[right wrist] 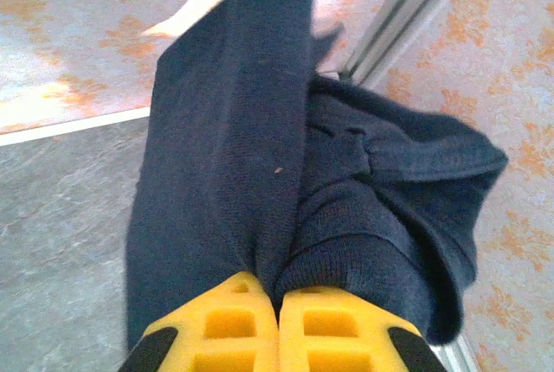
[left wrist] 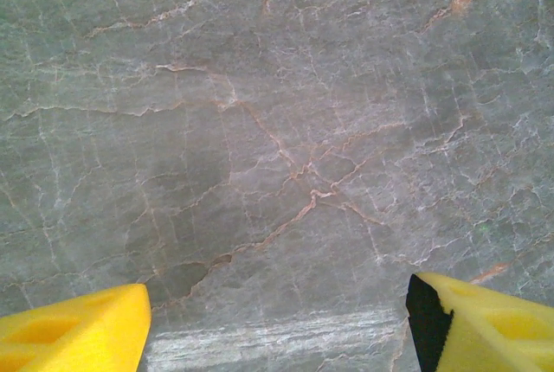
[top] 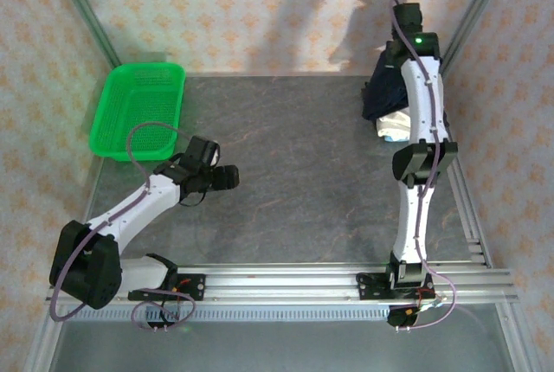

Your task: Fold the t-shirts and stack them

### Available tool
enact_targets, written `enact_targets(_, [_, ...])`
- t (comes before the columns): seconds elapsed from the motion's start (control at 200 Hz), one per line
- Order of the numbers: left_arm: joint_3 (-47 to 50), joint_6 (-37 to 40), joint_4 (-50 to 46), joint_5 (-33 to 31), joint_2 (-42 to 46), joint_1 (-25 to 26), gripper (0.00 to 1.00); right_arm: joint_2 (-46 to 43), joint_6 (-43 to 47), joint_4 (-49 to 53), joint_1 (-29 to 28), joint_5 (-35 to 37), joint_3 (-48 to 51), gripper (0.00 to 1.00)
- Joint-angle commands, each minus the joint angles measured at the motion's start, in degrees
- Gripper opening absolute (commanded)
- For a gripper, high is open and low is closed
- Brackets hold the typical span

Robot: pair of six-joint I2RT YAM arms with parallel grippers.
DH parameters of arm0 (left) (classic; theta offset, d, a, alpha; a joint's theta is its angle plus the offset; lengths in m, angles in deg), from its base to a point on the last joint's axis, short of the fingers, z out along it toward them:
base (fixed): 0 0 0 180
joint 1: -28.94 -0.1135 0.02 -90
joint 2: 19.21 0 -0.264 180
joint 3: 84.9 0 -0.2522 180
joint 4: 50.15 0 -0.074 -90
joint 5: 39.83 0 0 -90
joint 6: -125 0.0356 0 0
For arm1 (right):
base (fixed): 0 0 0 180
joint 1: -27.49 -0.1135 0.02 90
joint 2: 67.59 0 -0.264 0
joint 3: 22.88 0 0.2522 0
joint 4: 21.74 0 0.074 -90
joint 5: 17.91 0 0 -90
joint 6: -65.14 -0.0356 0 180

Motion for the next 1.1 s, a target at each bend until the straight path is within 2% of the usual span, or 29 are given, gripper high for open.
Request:
enact_targets(0.0, [-0.01,0.28,-2.44,-0.17,1.78,-0.41,0.79,-1.8,-0.76,-1.07,3.31,-2.77,0.92,0.0])
enact_targets(0.145, [0.17,-0.16,-2.51,0.0,2.38,-0.41,0.79,-3.64,-2.07,-4.23,7.2,-6.81,5.75,0.0])
enact_targets(0.39, [1.05,-0.71,-2.55,-0.11,2.9,-0.41,0.79,-11.1,-2.33,-18.21,12.25,-15.54,26.48,0.0])
enact_targets(0.495, [0.83,-0.68,-2.8,0.16,2.79,-0.41,0.79,-10.59,-2.42,-19.66,14.56,-17.24,28.85,0.0])
enact_targets(0.646, [0.7,-0.42,-2.86,0.44,2.83,-0.41,0.79,-8.93,-2.0,-22.38,17.91,-16.88,32.79,0.0])
enact_targets(0.726, [0.65,-0.13,-3.04,0.52,2.68,-0.39,0.79,-10.39,0.68,-25.37,17.91,-15.97,36.35,0.0])
enact_targets(0.831, [0.91,-0.06,-2.53,0.95,2.36,-0.43,0.79,-9.48,0.76,-20.84,17.9,-14.36,33.63,0.0])
enact_targets(0.921, [0.7,-0.16,-1.59,1.73,1.51,-0.41,0.79,-9.69,-0.18,-20.65,17.83,-11.79,35.54,0.0])
enact_targets(1.031, [0.33,-0.08,-0.71,3.04,0.71,-0.41,0.79,-10.14,-2.96,-19.95,17.96,-9.16,38.13,0.07])
enact_targets(1.096, [-0.27,0.08,-0.47,3.32,0.18,-0.41,0.79,-10.58,-5.03,-18.96,17.92,-10.19,39.22,0.19])
